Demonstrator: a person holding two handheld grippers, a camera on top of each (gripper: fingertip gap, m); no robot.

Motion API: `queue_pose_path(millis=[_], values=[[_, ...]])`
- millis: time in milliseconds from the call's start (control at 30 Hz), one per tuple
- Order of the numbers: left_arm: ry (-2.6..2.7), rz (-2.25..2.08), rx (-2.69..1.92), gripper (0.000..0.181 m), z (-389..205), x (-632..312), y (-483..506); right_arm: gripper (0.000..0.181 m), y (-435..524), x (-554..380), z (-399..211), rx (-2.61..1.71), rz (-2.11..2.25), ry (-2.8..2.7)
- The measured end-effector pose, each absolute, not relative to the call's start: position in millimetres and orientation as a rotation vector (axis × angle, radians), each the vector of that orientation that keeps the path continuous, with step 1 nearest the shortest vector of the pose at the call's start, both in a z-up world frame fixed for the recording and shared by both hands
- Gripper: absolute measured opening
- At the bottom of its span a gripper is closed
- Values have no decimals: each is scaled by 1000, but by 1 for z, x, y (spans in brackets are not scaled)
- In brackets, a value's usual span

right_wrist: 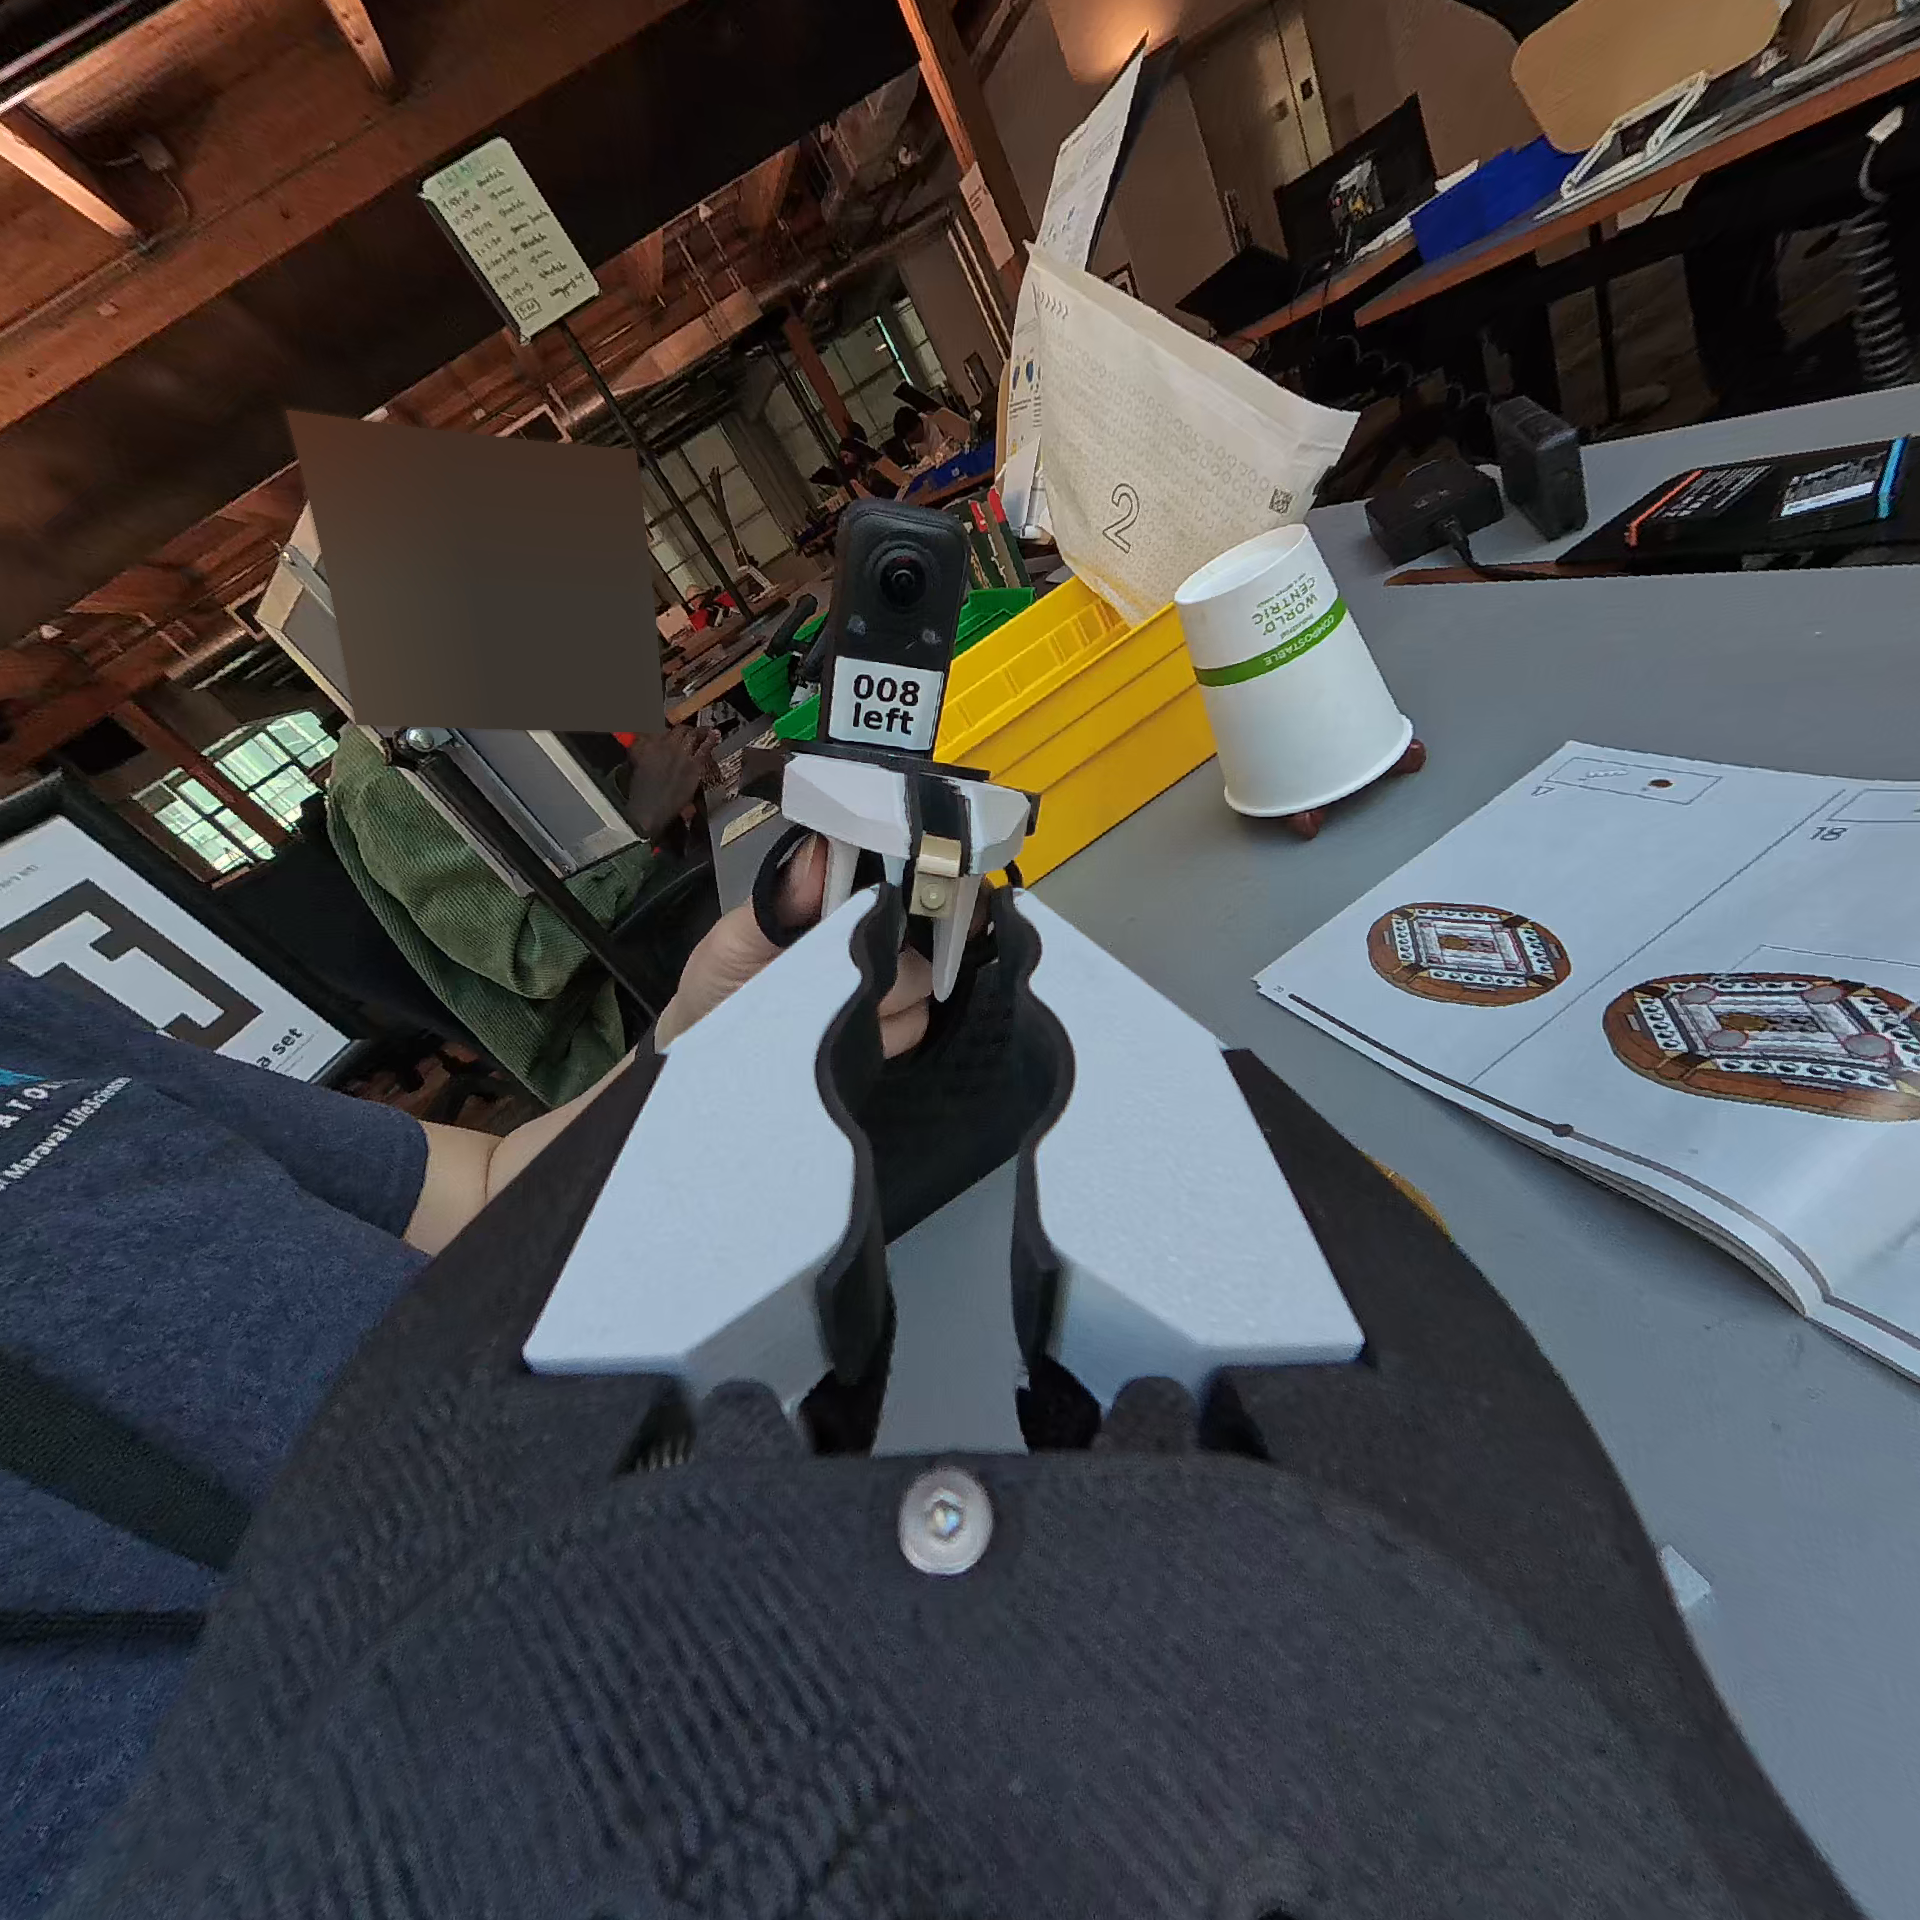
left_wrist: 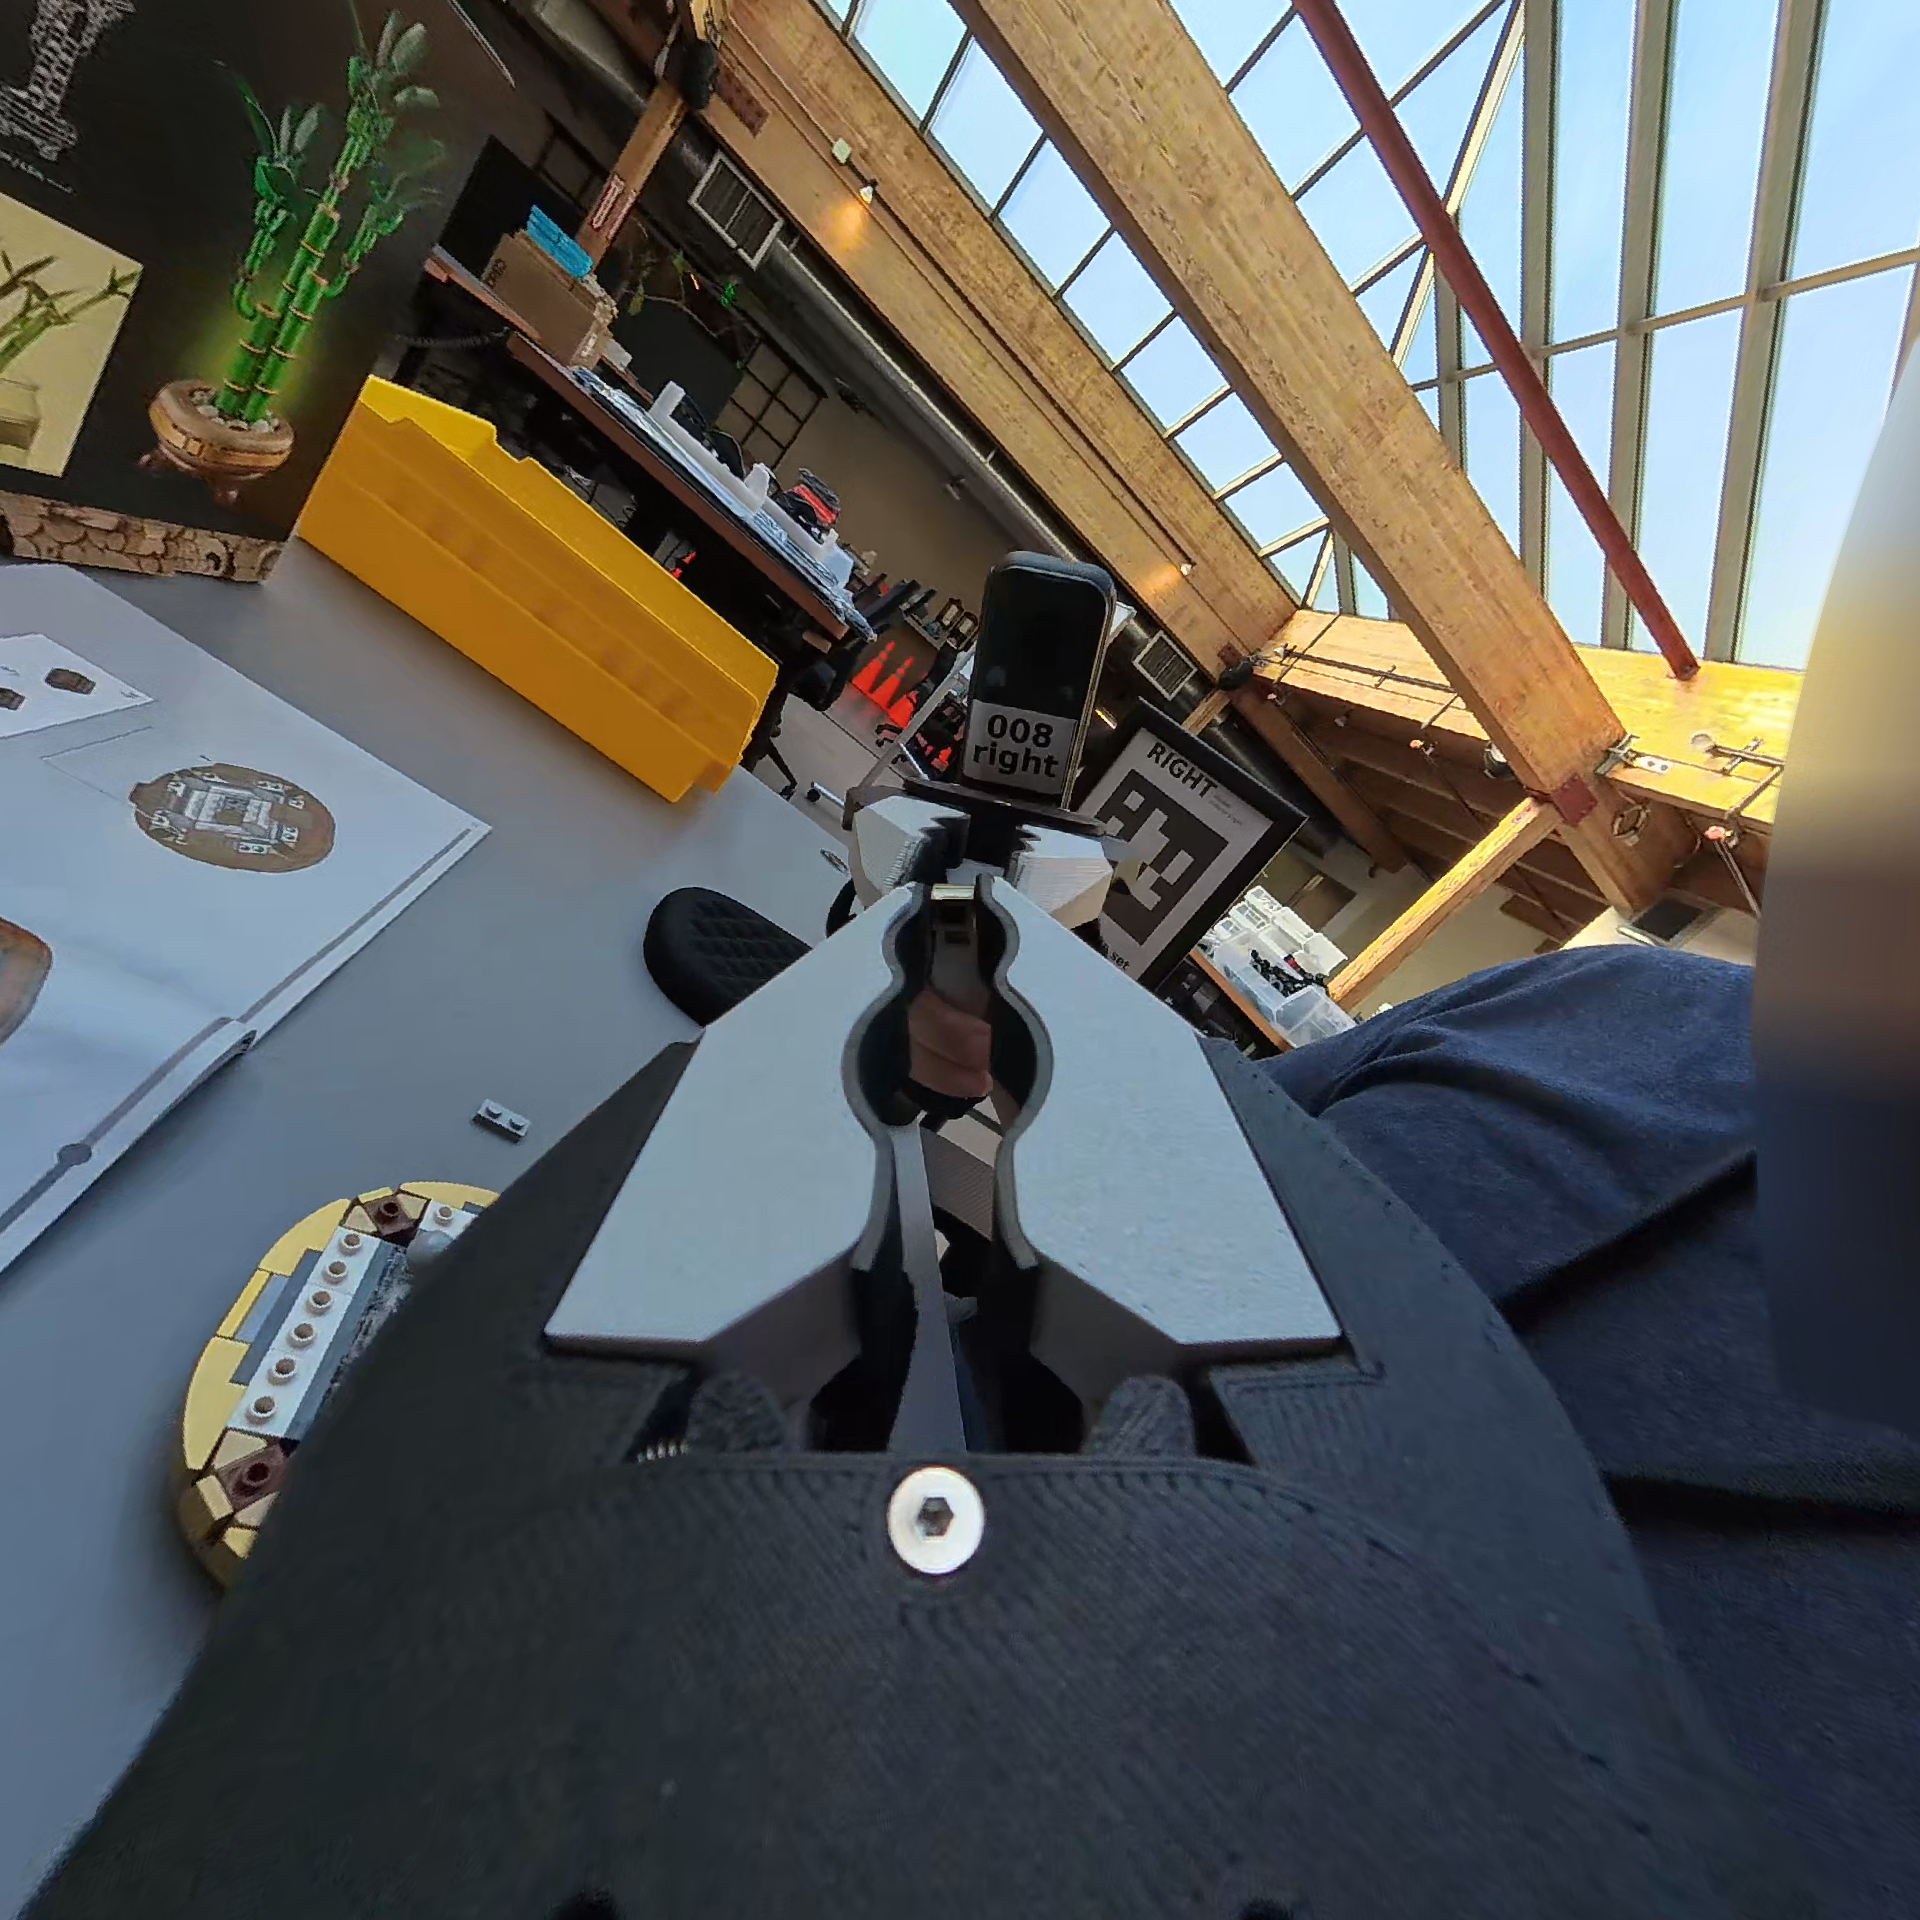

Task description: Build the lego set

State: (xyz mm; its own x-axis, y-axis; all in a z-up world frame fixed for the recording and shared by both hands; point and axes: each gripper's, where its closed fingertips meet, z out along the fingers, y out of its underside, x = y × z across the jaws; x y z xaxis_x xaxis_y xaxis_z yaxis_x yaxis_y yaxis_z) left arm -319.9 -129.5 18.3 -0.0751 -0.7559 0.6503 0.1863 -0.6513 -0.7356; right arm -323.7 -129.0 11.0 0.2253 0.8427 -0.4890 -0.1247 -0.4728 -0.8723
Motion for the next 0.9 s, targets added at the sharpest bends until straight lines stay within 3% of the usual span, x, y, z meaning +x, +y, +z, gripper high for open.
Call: queue_pose_path(millis=[33, 167, 333, 400, 600, 900], values=[[632, -1795, -1536, 5, 17, -319, -130, 17, -129, -325, 9, -1627, 1389, -692], [643, -1739, -1564, 6, 12, -314, -128, 7, -130, -325, 4, -1633, 1419, -696], [677, -1740, -1586, 7, 8, -310, -131, 7, -131, -320, 2, -1637, 1441, -719], [697, -1649, -1654, 18, -2, -311, -126, 6, -127, -312, 0, -1647, 1400, -728], [731, -1178, -1717, 30, -10, -338, -107, 7, -65, -215, -79, -1976, 644, -913], [801, -821, -1755, 36, -15, -362, -108, 7, -74, -207, -139, -2078, 431, -1199]])
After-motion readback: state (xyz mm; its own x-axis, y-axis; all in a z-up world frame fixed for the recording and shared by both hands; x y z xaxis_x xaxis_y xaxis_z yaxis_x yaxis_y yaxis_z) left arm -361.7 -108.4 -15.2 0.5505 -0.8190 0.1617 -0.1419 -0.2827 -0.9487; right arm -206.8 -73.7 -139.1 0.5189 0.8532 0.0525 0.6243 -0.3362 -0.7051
